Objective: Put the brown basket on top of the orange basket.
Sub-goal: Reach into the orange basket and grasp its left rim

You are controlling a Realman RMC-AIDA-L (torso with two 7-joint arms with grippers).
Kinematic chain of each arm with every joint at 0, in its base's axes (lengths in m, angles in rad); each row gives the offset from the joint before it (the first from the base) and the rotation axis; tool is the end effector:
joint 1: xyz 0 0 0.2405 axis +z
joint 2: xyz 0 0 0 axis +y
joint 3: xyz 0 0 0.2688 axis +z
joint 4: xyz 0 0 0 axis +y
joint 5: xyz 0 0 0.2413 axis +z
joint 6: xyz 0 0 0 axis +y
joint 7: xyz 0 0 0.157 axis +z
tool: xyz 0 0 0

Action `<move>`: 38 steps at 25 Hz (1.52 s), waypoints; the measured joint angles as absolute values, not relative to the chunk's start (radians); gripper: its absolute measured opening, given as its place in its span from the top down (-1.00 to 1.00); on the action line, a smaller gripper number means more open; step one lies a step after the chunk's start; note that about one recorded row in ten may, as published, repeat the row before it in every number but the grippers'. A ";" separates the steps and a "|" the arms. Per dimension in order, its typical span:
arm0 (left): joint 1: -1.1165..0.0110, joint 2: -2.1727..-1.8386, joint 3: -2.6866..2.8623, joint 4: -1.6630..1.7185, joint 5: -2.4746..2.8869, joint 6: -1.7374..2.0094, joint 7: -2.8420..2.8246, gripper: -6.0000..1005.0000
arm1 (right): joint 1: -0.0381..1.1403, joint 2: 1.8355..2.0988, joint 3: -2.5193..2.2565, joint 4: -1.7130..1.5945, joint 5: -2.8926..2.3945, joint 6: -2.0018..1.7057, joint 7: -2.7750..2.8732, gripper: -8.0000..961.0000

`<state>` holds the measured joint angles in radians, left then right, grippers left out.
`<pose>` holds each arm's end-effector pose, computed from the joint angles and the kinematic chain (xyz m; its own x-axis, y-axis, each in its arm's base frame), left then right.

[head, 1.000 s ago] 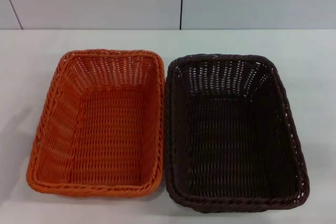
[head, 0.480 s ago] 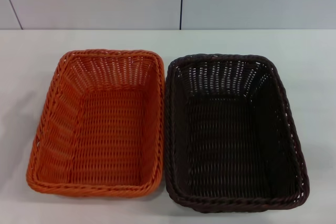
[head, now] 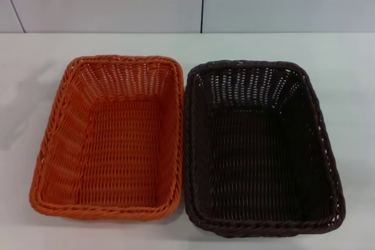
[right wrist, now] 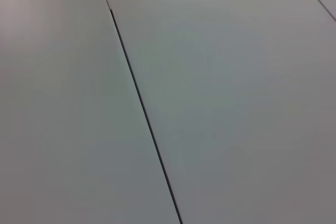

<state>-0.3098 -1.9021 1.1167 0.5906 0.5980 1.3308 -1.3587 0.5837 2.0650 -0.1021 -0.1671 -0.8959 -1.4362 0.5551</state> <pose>-0.3160 0.3859 0.1354 0.1805 -0.0606 0.9817 0.8082 -0.5597 -0.1831 0.3512 0.3938 0.1092 0.4142 0.5190 -0.7478 -0.8831 0.0304 -0.4681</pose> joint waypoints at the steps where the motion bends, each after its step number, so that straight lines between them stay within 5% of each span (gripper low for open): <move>1: -0.307 -1.893 1.088 0.650 0.675 1.296 -1.433 -0.11 | 0.583 2.065 -0.101 -0.167 -0.896 -1.432 0.555 -0.10; 11: -0.321 -1.855 0.921 1.082 1.349 1.258 -2.018 -0.13 | 0.587 2.061 -0.092 -0.168 -0.889 -1.393 0.555 -0.10; 15: -0.363 -1.884 0.891 1.419 1.850 1.368 -2.365 -0.14 | 0.594 2.060 -0.092 -0.167 -0.880 -1.384 0.555 -0.10; 23: -0.458 -1.946 0.802 1.463 1.873 1.659 -2.318 -0.16 | 0.604 2.060 -0.092 -0.167 -0.880 -1.376 0.555 -0.10; 38: -0.513 -1.969 0.696 1.290 1.595 1.831 -2.183 -0.20 | 0.615 2.055 -0.092 -0.174 -0.880 -1.339 0.544 -0.10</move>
<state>-0.5132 -1.9695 0.6955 1.2901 1.5948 1.8306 -2.1832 0.6155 2.0554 -0.0919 -0.1742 -0.8799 -1.3389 0.5445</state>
